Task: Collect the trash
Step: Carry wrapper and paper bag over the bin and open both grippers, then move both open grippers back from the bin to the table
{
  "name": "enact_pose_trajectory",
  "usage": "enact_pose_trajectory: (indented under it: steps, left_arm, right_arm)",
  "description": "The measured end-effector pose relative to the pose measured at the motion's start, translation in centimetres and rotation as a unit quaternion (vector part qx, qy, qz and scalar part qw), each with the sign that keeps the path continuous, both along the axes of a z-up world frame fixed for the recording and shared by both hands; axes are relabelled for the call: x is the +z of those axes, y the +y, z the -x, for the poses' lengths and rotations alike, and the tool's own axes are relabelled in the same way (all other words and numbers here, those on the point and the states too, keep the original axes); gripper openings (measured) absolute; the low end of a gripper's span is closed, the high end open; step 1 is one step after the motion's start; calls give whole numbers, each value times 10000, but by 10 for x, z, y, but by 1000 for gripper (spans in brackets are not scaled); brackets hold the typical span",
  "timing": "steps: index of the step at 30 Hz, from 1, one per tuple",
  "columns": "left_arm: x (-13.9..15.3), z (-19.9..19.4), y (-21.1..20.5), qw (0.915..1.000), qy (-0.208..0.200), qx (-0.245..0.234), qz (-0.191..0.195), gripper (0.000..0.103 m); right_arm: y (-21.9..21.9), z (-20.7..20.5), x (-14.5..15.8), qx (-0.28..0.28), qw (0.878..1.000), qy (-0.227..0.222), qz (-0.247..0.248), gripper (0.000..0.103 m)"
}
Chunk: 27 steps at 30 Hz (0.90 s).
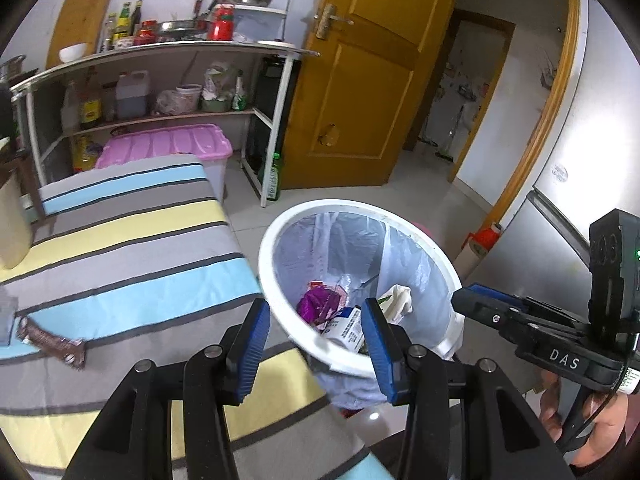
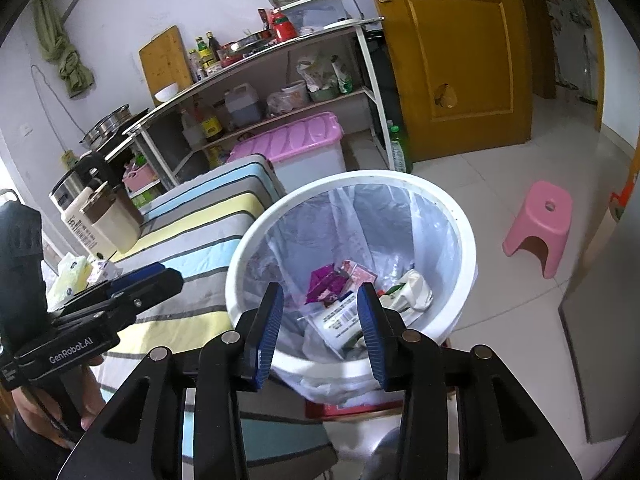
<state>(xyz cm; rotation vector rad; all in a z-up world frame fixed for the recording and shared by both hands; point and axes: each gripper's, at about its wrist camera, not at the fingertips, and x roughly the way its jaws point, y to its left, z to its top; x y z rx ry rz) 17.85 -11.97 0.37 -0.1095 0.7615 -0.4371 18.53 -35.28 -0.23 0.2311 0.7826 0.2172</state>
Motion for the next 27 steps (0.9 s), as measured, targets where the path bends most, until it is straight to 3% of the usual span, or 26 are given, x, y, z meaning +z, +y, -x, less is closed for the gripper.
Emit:
enact_pose_trajectory:
  steps: [13, 27]
  left_arm:
    - [7, 47, 58, 9979, -206, 604, -96, 47]
    - [2, 71, 122, 9913, -182, 1298, -145, 47]
  right_arm:
    - [48, 25, 9, 700, 9974, -141, 36, 40]
    - [107, 26, 7, 1387, 9903, -85, 99, 40]
